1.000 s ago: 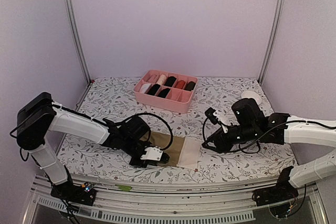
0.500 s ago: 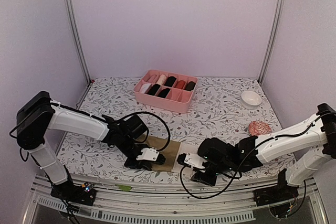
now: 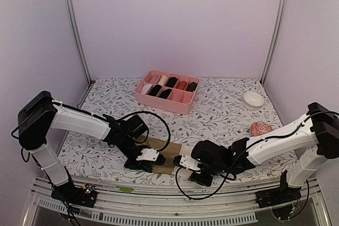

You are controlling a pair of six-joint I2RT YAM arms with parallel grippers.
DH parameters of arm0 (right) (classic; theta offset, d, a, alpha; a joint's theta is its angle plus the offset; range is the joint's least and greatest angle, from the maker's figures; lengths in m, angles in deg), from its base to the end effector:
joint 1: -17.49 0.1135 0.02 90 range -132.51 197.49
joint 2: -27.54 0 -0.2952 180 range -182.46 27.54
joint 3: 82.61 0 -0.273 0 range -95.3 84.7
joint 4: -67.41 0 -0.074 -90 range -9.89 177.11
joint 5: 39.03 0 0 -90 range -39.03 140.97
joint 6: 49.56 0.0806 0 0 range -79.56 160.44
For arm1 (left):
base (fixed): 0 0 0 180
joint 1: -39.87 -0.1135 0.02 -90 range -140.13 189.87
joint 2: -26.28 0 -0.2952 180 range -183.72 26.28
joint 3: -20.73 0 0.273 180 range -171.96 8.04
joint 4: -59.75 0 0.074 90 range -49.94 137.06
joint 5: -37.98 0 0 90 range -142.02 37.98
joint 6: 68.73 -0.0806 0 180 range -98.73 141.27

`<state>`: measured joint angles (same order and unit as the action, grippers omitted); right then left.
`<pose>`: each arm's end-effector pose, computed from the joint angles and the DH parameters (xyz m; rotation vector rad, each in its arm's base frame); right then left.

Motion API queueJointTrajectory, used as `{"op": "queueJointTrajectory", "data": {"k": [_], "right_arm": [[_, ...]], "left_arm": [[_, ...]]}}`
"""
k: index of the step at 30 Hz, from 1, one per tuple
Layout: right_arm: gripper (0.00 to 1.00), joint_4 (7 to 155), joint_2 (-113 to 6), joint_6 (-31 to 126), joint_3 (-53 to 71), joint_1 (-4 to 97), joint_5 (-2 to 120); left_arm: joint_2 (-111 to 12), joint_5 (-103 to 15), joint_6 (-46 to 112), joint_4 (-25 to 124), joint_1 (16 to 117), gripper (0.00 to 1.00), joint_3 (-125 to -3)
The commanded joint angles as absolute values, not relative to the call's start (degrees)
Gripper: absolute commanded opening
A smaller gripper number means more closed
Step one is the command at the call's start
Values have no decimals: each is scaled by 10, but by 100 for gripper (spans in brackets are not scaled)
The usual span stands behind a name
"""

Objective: Roll the underwear
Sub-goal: Pick up the underwear from the center of the board.

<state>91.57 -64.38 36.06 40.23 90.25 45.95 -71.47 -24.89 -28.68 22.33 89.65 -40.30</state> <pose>0.1057 0.3167 0.1207 -1.6130 2.0741 0.3153 0.1776 -0.2669 0.1026 2.1938 1.7270 -0.6727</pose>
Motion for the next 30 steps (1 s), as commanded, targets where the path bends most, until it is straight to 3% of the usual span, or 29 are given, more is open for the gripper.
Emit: {"op": "queueJointTrajectory", "data": {"k": [1,10,15,30], "right_arm": [[39,898,-676,339,376,906,460],[24,943,-739,342,341,906,499],[1,986,-755,355,329,906,512],[0,990,-678,397,330,873,527]], "left_arm": [[-735,-271,-296,173,888,0,-388],[-730,-274,-297,173,885,0,-386],[-722,-274,-290,177,875,0,-384],[-681,-209,-279,149,850,0,-434]]}}
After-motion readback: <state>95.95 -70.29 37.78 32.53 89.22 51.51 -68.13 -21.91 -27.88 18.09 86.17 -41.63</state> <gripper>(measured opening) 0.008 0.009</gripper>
